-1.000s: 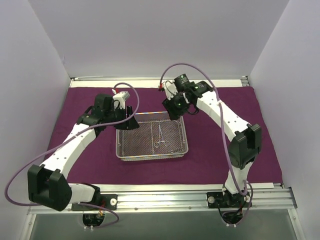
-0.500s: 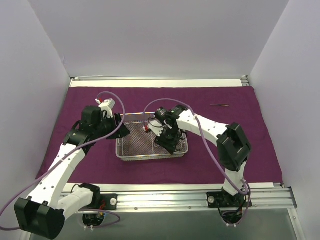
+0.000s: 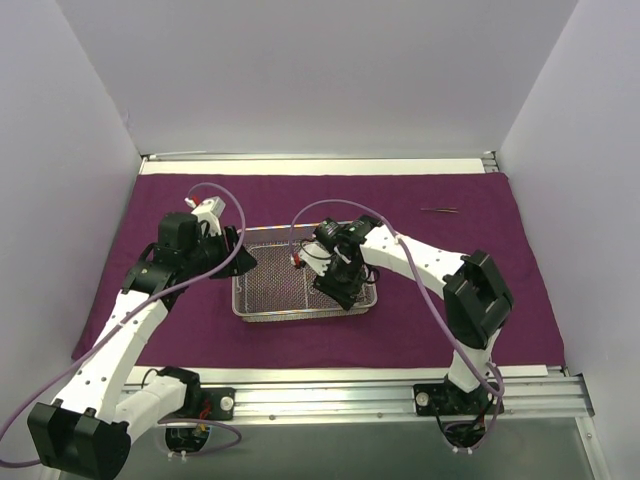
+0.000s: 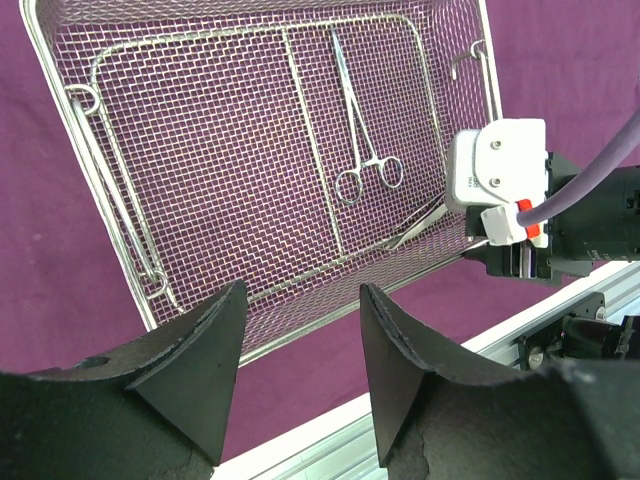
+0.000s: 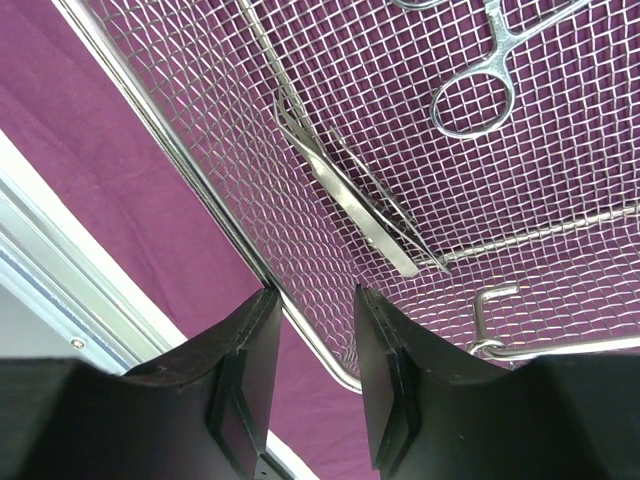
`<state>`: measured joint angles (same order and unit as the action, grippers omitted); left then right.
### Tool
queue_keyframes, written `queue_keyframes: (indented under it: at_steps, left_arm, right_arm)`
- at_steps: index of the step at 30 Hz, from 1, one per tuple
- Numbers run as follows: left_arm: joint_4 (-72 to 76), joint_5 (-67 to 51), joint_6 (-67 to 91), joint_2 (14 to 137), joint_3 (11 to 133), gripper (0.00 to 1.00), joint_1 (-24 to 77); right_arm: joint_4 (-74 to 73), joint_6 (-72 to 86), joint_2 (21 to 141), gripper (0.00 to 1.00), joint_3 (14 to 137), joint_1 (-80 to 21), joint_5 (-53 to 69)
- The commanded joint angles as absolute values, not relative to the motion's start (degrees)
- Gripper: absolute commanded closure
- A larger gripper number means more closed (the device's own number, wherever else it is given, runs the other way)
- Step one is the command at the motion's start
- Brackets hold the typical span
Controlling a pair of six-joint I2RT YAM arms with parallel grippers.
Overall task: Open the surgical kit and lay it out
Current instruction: Pick up the medical item from the container.
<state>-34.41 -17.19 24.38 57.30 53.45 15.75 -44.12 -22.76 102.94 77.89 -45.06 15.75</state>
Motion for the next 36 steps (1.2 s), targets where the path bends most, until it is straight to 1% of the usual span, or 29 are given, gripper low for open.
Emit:
queue_keyframes:
  at_steps: [1,6,12,16,21,36]
  left_arm:
    - [-34.72,-17.84,23.55,57.39,55.46,0.42,15.47]
    - [-33.84,-18.81,23.64,57.66,55.02,0.42,15.47]
    - [-33.4,-18.72,23.55,57.57,54.05,0.42,15.38]
    - [-33.48,-19.16,23.47,57.92,53.79,0.42,15.38]
    - [-33.92,-19.16,22.85,57.83,54.23,0.42,15.29]
    - [-33.93,-19.34,22.68,58.18,53.96,0.42,14.5]
  right_arm:
    - [-41.93,-24.26,103.98,0.66,76.99,-44.56,12.91]
    - [-43.58,-21.46,100.64,0.67,81.03,-44.91,18.09]
    - [-45.26,-19.33,96.15,0.66,83.67,-46.14,13.72]
    - [-46.84,-21.97,99.31,0.66,82.36,-45.88,9.5]
    - [-47.9,-24.43,104.58,0.65,81.04,-45.53,8.96]
    - [-40.8,-26.81,108.28,0.64,74.71,-44.91,8.44]
